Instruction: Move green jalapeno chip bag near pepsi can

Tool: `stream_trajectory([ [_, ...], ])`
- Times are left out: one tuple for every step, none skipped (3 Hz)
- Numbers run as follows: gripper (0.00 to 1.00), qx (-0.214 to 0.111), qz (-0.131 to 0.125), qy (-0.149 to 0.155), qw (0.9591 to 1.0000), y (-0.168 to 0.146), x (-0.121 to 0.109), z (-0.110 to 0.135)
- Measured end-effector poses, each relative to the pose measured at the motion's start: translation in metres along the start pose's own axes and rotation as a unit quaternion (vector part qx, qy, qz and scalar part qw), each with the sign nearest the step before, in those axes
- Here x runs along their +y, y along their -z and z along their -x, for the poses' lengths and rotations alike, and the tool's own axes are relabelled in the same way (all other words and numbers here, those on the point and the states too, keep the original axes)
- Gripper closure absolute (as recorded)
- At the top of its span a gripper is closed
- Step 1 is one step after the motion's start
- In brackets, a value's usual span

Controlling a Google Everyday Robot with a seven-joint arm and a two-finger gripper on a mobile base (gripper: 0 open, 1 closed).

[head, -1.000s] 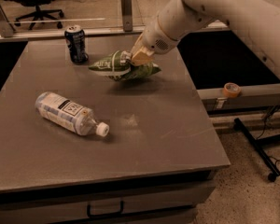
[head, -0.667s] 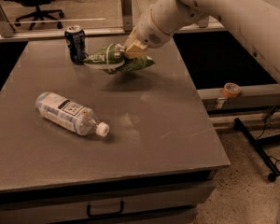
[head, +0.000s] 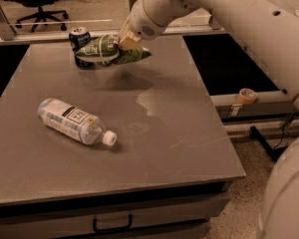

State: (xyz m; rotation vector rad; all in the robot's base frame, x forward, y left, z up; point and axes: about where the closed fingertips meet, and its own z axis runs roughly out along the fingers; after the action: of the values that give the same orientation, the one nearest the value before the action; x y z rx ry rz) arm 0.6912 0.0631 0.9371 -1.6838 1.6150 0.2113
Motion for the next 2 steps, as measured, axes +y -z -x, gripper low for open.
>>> stream_trajectory([
  [0.57,-0.002,-0.003,0.01,0.9999,-0.018,-0.01,0.002],
  [0.35,0.005,0.0,0.011,0.9999,-0.03,-0.013,-0.003],
])
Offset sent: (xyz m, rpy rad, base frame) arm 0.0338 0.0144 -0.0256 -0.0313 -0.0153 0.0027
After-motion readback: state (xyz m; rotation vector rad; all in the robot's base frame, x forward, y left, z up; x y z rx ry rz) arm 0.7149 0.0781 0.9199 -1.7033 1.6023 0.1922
